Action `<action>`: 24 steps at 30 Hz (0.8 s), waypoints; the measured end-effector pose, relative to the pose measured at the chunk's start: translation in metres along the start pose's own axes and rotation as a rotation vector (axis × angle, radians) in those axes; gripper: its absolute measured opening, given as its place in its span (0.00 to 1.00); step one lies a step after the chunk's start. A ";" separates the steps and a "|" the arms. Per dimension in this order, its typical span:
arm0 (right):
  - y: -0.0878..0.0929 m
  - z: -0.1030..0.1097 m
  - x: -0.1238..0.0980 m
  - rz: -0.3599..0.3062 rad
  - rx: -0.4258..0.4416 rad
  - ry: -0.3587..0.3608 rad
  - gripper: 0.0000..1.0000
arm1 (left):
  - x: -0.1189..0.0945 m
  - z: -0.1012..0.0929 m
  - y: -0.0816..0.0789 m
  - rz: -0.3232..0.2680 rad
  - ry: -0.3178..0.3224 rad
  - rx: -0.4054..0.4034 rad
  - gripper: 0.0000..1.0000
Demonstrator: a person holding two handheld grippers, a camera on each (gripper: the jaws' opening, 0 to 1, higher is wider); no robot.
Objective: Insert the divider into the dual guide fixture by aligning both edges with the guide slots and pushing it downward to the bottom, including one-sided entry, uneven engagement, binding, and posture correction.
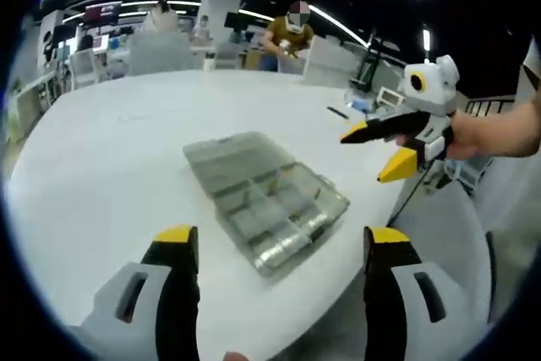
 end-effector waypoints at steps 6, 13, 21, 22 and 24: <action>0.005 0.004 -0.007 0.003 0.061 0.044 0.73 | -0.006 -0.002 0.002 0.020 -0.039 -0.035 0.87; 0.008 0.010 -0.017 -0.022 0.116 0.086 0.80 | -0.016 -0.006 0.007 0.025 -0.065 -0.054 0.95; 0.026 0.016 -0.023 -0.003 0.146 0.112 0.85 | -0.023 -0.010 0.011 0.023 -0.081 -0.059 0.99; 0.027 0.016 -0.023 -0.002 0.155 0.108 0.85 | -0.023 -0.010 0.010 0.019 -0.084 -0.060 0.99; 0.030 0.016 -0.025 -0.007 0.164 0.115 0.86 | -0.024 -0.010 0.010 0.019 -0.087 -0.066 0.99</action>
Point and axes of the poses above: the point that each gripper's makers call its tool centre point, and the gripper's own axes: x roughly forward along the fingers, z roughly to its left, y roughly out of its underside, the point moved 9 cm from there along -x, roughly backward along the fingers, and after that the axes turned 3 degrees about y, right-handed, at the moved point
